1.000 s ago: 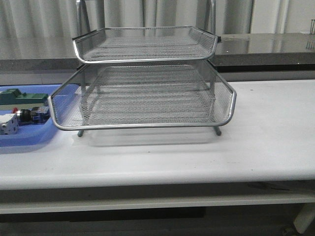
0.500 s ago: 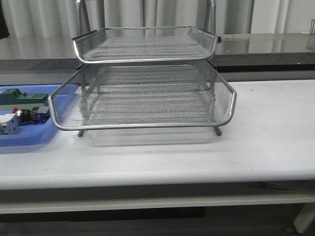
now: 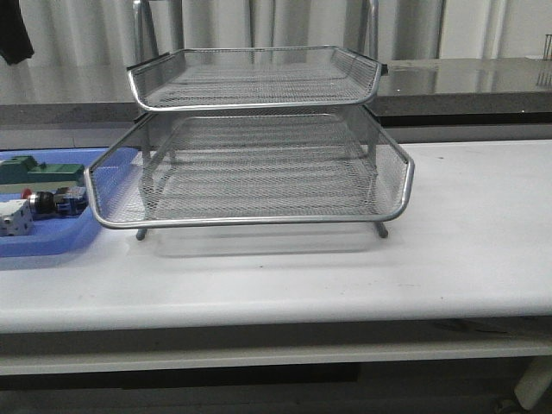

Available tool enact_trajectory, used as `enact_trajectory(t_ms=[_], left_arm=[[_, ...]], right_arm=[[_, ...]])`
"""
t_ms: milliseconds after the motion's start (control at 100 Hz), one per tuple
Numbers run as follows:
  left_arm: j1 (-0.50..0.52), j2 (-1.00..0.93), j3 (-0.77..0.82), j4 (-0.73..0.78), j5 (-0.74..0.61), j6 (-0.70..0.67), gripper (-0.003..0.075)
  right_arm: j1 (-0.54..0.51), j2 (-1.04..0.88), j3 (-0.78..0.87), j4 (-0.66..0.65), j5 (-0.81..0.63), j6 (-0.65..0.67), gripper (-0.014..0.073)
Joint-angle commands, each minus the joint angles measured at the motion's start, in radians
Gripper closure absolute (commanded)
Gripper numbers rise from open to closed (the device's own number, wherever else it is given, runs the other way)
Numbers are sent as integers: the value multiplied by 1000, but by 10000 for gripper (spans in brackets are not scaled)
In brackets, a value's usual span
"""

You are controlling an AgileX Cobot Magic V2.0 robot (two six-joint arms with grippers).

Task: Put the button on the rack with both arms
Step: 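Lower the left gripper onto the red-capped push button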

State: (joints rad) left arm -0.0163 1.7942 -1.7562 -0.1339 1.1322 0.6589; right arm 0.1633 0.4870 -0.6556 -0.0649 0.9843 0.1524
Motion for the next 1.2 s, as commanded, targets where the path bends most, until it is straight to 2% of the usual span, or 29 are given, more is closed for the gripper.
enact_trajectory(t_ms=[0, 100, 410, 690, 1190], left_arm=[[-3, -22, -34, -19, -77, 38, 183], [-3, 21, -34, -19, -101, 104, 183], [-3, 141, -36, 23, -209, 193, 183], [-3, 244, -41, 27, -284, 203, 183], [-3, 381, -158, 43, -236, 203, 183]], right_arm=[[-3, 3, -33, -12, -56, -2, 662], [-3, 3, -33, -12, -56, -2, 662], [-3, 3, -33, -12, -56, -2, 662], [-3, 3, -33, -12, -56, -2, 662], [-3, 3, -33, -12, -56, -2, 662]])
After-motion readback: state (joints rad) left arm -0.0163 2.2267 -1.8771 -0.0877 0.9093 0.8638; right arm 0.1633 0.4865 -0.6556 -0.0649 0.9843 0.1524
